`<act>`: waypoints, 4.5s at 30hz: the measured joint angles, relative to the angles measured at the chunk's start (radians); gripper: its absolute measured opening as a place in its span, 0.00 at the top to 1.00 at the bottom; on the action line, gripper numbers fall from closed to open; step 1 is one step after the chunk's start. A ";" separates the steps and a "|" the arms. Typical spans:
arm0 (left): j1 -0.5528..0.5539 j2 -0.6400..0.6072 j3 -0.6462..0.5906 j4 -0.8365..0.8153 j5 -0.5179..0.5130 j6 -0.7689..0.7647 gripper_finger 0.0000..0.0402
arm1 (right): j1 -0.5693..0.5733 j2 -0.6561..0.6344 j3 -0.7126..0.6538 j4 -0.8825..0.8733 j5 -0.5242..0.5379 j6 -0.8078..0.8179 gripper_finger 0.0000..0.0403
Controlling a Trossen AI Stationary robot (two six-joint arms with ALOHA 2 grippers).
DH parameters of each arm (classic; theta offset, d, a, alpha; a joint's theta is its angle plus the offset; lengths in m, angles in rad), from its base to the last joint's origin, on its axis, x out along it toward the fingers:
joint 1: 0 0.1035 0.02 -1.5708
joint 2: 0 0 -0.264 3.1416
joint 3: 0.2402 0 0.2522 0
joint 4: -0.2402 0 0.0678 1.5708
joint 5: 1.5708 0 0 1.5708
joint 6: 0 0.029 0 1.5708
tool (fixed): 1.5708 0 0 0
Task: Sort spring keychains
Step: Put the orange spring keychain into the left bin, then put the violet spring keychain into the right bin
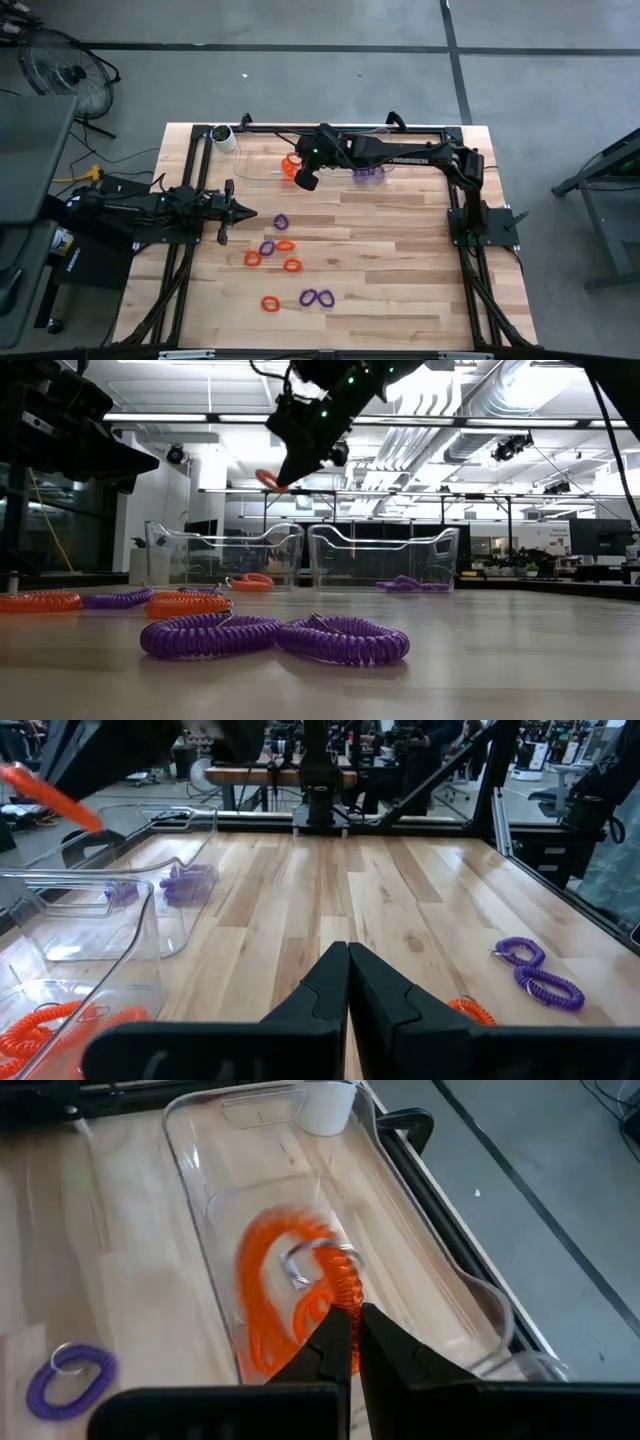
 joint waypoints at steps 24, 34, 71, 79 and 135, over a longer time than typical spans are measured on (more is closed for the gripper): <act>0.000 0.000 0.000 0.000 0.002 0.000 0.99 | 0.014 0.087 0.000 0.096 0.060 -0.014 0.48; 0.000 0.000 0.000 -0.001 0.003 0.000 0.99 | 0.103 0.048 0.000 0.097 0.167 -0.013 0.40; 0.000 0.000 0.000 -0.001 0.003 0.000 0.99 | 0.660 -0.015 -0.239 -0.085 -0.137 0.047 0.40; 0.000 0.000 0.000 0.000 0.003 0.000 0.99 | 0.677 0.058 -0.231 -0.048 -0.133 0.084 0.40; 0.000 0.000 0.000 0.000 0.003 0.000 0.99 | 0.662 0.095 -0.241 -0.182 -0.102 0.327 0.99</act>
